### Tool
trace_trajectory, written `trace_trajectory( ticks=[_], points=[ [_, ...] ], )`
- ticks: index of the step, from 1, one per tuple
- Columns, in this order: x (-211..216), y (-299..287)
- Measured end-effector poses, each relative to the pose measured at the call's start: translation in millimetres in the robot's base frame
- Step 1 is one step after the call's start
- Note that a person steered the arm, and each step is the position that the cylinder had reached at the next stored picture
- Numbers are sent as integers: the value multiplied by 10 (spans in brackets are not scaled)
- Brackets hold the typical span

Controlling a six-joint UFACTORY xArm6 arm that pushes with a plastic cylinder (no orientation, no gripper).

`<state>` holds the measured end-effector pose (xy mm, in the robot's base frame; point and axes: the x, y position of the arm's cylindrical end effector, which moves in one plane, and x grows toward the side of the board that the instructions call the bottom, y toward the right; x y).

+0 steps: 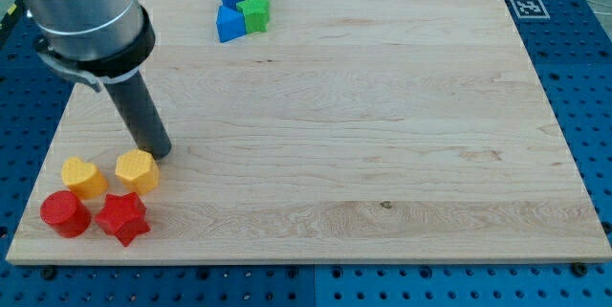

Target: Point your arm at the top left of the heart

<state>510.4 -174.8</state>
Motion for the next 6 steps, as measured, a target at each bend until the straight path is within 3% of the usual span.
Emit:
trace_trajectory(
  ticks=[2, 3, 5, 6],
  points=[
    [84, -13],
    [-129, -77],
    [-252, -910],
    [-168, -972]
  ],
)
